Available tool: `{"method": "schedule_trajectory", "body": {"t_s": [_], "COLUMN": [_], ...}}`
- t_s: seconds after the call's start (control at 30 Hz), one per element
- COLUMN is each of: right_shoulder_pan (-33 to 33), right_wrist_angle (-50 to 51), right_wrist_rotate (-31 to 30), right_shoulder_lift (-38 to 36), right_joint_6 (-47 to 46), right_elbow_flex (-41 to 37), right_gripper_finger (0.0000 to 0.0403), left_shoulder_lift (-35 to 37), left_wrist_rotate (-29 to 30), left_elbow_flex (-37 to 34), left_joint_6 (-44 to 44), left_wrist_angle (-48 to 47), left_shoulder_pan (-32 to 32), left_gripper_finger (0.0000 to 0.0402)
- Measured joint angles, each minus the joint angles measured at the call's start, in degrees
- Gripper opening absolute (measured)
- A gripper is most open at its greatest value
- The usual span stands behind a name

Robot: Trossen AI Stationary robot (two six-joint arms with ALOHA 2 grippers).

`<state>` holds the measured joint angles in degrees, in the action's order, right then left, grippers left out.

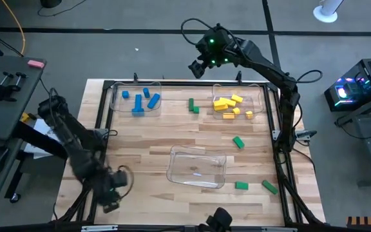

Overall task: Sort blocks
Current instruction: Put the green block into the bottom transparent bin

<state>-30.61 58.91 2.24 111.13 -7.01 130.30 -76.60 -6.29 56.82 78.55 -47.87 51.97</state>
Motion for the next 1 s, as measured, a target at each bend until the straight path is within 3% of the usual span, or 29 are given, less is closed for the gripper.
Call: {"method": "schedule_trajectory", "body": {"t_s": [0.13, 0.3, 0.53, 0.77, 1.0], "right_shoulder_pan": [0.2, 0.4, 1.1, 1.5, 1.5], "right_wrist_angle": [-0.1, 0.5, 1.2, 1.2, 1.2], "right_wrist_rotate": [0.2, 0.2, 0.1, 0.1, 0.1], "right_shoulder_lift": [0.0, 0.0, 0.0, 0.0, 0.0], "right_joint_6": [0.0, 0.1, 0.0, -0.3, -1.3], "right_elbow_flex": [-0.1, 0.0, 0.0, 0.0, 0.0], "right_gripper_finger": [0.031, 0.031, 0.031, 0.031, 0.031], "left_shoulder_lift": [-1.0, -3.9, -7.6, -10.1, -12.1], "left_wrist_rotate": [7.4, 8.0, 9.6, 12.4, 11.5], "left_elbow_flex": [1.2, 1.3, 1.3, 1.3, 1.2], "left_joint_6": [5.2, 3.4, 0.4, -1.4, -3.6], "left_wrist_angle": [-9.2, -8.7, -9.1, -7.6, -7.8], "left_shoulder_pan": [8.2, 13.7, 17.3, 17.5, 17.5], "left_gripper_finger": [0.0186, 0.0186, 0.0186, 0.0186, 0.0186]}}
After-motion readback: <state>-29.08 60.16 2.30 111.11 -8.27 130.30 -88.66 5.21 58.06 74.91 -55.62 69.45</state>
